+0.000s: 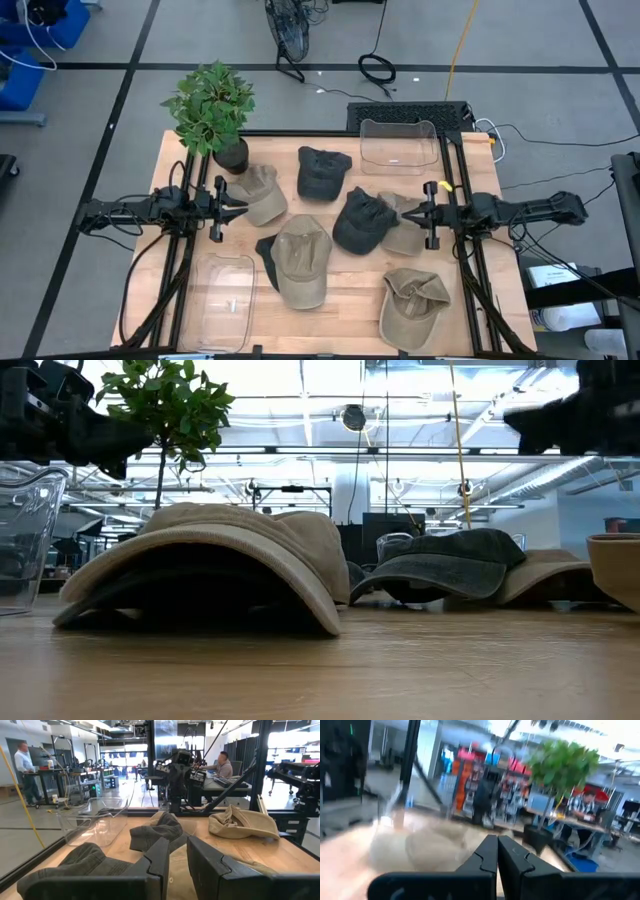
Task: Pick & Place hat
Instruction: Put the black cap into the top transparent bin
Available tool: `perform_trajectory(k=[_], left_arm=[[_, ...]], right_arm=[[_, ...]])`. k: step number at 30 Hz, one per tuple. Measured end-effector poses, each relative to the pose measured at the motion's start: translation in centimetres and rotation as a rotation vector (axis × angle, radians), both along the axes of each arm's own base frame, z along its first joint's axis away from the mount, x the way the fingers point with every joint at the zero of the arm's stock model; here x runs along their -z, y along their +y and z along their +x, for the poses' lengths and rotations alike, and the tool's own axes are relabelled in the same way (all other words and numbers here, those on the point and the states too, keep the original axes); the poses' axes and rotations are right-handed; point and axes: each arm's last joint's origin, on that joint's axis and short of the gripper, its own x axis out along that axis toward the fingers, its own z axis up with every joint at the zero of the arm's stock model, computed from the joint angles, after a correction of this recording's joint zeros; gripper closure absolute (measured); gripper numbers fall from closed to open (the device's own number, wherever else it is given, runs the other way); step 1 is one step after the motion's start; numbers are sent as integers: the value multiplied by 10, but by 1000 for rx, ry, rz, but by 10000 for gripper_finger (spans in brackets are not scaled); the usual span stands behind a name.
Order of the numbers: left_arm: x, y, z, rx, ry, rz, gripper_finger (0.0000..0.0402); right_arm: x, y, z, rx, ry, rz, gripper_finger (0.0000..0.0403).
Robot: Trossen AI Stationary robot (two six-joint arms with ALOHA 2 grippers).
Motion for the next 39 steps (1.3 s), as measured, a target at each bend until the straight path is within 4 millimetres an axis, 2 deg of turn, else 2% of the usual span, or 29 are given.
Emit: perform_trajectory(k=[2, 3, 10, 15, 21, 25, 30, 33, 39], left_arm=[[0, 0, 0, 0, 1, 0, 327], [0, 0, 0, 0, 1, 0, 327], [0, 0, 0, 0, 0, 0, 327], [0, 0, 0, 0, 1, 0, 327], [0, 0, 0, 1, 1, 0, 327], [0, 0, 0, 0, 2, 0, 327], [0, 0, 0, 0, 2, 0, 327], [0, 0, 0, 0, 2, 0, 327], [0, 0, 0, 0, 2, 0, 327]], right_arm=[[7, 0, 7, 23, 103, -51, 403], [3, 0, 12, 41, 128, -61, 403], [-50, -2, 59, 284, 148, -43, 403], [-89, -5, 95, 552, 179, 131, 403], [-132, 8, 122, 607, 338, 248, 403], [-150, 22, 123, 678, 464, 306, 403], [-170, 30, 106, 791, 585, 508, 403], [-172, 33, 93, 844, 678, 612, 403], [-159, 31, 71, 1024, 873, 828, 402]])
